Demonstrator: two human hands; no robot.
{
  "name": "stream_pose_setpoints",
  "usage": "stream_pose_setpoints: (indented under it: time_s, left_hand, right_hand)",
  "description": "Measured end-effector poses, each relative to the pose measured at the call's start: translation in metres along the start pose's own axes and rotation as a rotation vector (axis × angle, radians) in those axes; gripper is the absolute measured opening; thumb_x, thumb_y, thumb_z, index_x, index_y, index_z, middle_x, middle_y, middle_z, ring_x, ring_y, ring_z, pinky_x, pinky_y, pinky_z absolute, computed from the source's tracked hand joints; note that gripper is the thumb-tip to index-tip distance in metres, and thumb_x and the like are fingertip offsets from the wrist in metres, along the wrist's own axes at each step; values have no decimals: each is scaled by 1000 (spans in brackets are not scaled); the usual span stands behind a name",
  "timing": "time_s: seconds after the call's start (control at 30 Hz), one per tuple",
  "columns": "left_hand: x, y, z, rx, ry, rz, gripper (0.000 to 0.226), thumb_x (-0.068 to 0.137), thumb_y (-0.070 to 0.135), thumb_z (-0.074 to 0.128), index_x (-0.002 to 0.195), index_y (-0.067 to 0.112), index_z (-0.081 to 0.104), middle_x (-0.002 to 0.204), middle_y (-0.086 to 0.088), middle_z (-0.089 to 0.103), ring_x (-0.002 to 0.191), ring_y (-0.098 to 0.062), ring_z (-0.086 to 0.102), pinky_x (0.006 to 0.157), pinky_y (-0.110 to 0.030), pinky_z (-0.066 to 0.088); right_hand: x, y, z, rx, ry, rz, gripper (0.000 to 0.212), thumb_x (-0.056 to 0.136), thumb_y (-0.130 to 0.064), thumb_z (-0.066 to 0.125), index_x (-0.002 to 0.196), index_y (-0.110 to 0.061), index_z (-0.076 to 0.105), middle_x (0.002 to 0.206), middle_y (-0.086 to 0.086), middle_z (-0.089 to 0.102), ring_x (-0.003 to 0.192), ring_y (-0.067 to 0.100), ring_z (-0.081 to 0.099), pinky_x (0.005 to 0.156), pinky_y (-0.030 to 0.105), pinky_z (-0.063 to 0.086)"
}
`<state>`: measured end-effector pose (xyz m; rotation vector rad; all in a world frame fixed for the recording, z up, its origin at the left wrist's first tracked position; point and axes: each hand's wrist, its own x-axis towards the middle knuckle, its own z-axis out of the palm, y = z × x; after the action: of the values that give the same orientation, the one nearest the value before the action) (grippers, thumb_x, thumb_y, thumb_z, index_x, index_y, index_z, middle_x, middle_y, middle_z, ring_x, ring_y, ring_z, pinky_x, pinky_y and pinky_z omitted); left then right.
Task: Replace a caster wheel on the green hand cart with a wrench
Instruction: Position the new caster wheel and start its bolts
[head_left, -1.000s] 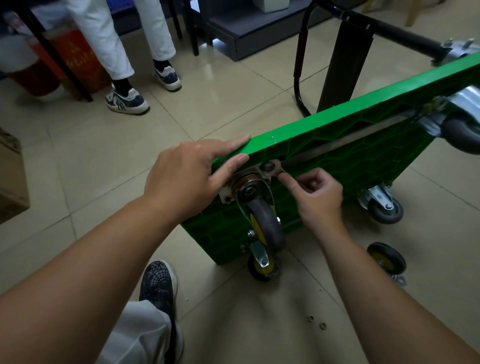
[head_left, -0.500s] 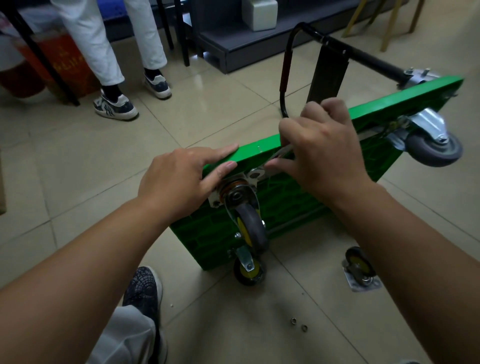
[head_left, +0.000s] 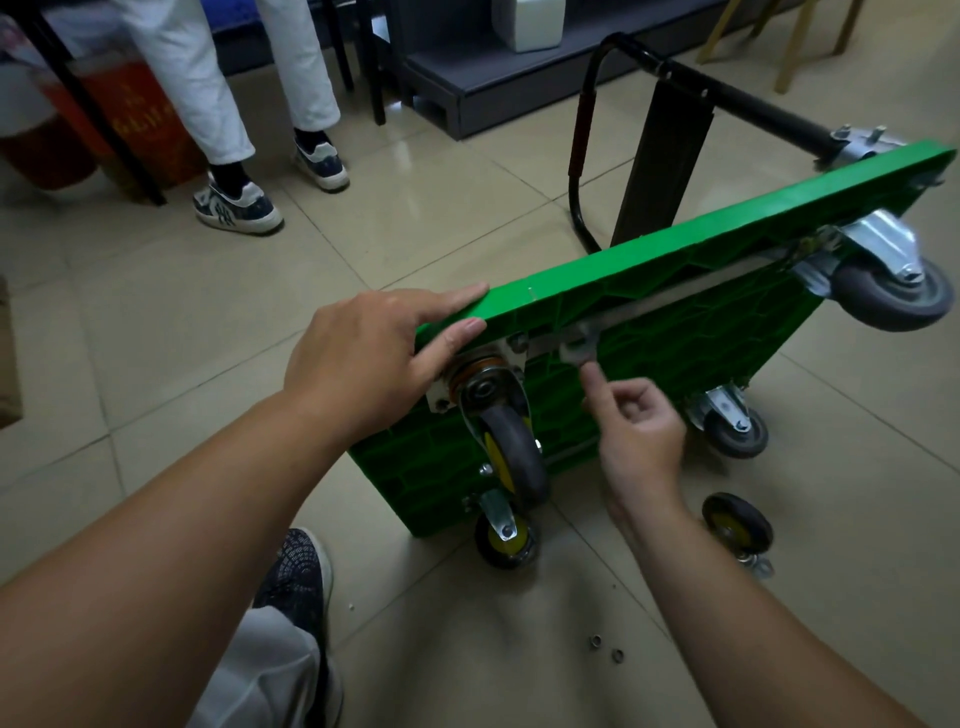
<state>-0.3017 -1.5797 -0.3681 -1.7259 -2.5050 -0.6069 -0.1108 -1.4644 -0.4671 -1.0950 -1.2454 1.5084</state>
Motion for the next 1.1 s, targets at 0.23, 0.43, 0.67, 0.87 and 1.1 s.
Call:
stream_pose_setpoints:
  time_s: [0.23,0.43,0.67,0.87,1.1]
  left_hand:
    - [-1,0,-1,-5,2,-6,46,95,69,35,139,62,45,130,14,69,97,-20,67,67,-31,37]
    - [-1,0,0,-6,3,-15,43,97,66,40,140,62,46,128,14,70,93,-19,66,65,-30,34]
    - [-1,-1,0,27,-18,-26,58,88,59,66,141,63,41,127,13,71,97,-20,66,70,-30,39]
    - [0,-2,1,28,0,-35,60,87,56,70,139,63,42,123,9,73,95,-24,67,69,-30,38]
    - [-1,0,1,37,-5,-31,60,88,56,70,140,62,42,123,7,73,95,-25,67,68,-31,37]
  right_hand:
    - [-1,34,16,43,-34,-6,37,66,-39,83,74,-11,60,65,-2,62,59,5,56,57,16,46]
    - [10,32,35,60,-65,-19,40,71,-38,82,79,-5,60,68,2,61,57,1,55,55,16,44]
    - [7,42,46,58,-98,145,51,64,-55,77,77,-9,59,71,9,63,66,17,57,62,30,45]
    - [25,12,21,-116,-95,-100,42,64,-42,85,76,-9,61,70,2,65,63,5,62,61,23,51]
    - [63,-95,-2,-1116,-190,-1246,53,70,-66,69,80,-14,59,81,8,65,88,22,44,86,41,33]
